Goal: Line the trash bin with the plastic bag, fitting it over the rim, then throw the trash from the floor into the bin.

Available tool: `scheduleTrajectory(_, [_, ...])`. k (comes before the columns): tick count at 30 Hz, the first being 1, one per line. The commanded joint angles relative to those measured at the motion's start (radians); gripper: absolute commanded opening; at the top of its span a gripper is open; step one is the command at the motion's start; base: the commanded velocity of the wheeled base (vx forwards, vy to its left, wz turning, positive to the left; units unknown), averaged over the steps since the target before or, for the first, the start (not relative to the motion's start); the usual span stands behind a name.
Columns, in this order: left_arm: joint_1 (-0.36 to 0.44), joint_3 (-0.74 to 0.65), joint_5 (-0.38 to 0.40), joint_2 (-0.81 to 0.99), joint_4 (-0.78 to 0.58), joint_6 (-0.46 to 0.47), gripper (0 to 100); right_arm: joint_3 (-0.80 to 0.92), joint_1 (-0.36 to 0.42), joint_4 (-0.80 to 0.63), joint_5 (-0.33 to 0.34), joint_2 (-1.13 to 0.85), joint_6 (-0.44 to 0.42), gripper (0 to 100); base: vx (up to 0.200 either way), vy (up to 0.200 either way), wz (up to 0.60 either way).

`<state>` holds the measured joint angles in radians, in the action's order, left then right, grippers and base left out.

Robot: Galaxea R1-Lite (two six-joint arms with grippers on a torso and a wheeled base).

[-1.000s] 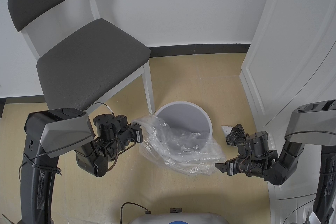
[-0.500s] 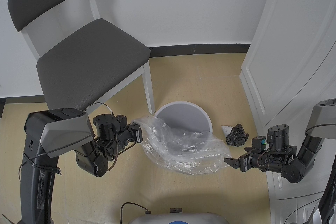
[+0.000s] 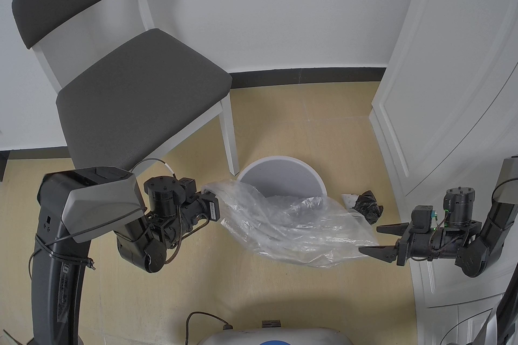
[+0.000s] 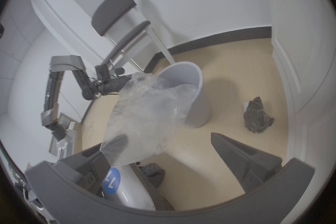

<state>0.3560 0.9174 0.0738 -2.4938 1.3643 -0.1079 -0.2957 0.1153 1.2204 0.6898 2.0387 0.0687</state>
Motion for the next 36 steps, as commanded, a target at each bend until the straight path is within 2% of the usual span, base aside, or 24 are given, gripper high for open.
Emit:
scheduleTrajectory(1, [-0.002,-0.005,0.000,-0.007,-0.002,0.028,0,0.055,-0.131,0.156,0.180,0.130,0.019,100,0.000,0.000,0.00])
scheduleTrajectory(3, [-0.003,-0.014,0.000,-0.007,-0.005,0.037,0,0.078,-0.152,0.252,0.234,0.178,0.016,100,0.000,0.000,0.00])
scheduleTrajectory(5, [-0.005,-0.015,0.000,-0.007,-0.010,0.039,0,0.099,-0.163,0.346,0.258,0.222,0.013,100,0.000,0.000,0.00])
scheduleTrajectory(9, [-0.008,-0.014,0.000,-0.007,-0.028,0.040,0,0.116,-0.172,0.350,0.263,0.258,0.013,100,0.000,0.000,0.00])
scheduleTrajectory(14, [-0.037,-0.003,0.000,-0.002,-0.065,0.040,0,0.118,-0.195,0.350,0.320,0.255,0.016,100,0.000,0.000,0.00])
scheduleTrajectory(23, [-0.045,0.001,0.001,-0.002,-0.068,0.040,0,0.119,-0.195,0.350,0.323,0.239,0.017,100,0.000,0.000,0.00])
scheduleTrajectory(27, [-0.035,-0.005,0.000,0.006,-0.062,0.039,0,0.129,-0.161,0.350,0.301,0.173,0.008,100,0.000,0.000,0.00])
scheduleTrajectory(29, [-0.031,-0.005,0.000,0.009,-0.060,0.039,0,0.136,-0.123,0.350,0.267,0.136,0.005,100,0.000,0.000,0.00])
scheduleTrajectory(31, [-0.026,-0.005,-0.006,0.012,-0.056,0.037,0,0.153,-0.011,0.350,0.094,0.051,-0.023,100,0.000,0.000,0.00])
scheduleTrajectory(32, [-0.026,-0.005,-0.006,0.013,-0.056,0.037,0,0.155,0.023,0.350,0.043,0.029,-0.035,100,0.000,0.000,0.00])
scheduleTrajectory(33, [-0.026,-0.005,-0.008,0.015,-0.056,0.037,0,0.156,0.106,0.350,-0.081,-0.018,-0.069,100,0.000,0.000,0.00])
scheduleTrajectory(35, [-0.025,-0.006,-0.008,0.016,-0.056,0.037,0,0.153,0.231,0.350,-0.283,-0.081,-0.107,100,0.000,0.000,0.00])
scheduleTrajectory(36, [-0.026,-0.006,-0.008,0.016,-0.054,0.037,0,0.150,0.280,0.350,-0.362,-0.103,-0.109,100,0.000,0.000,0.00])
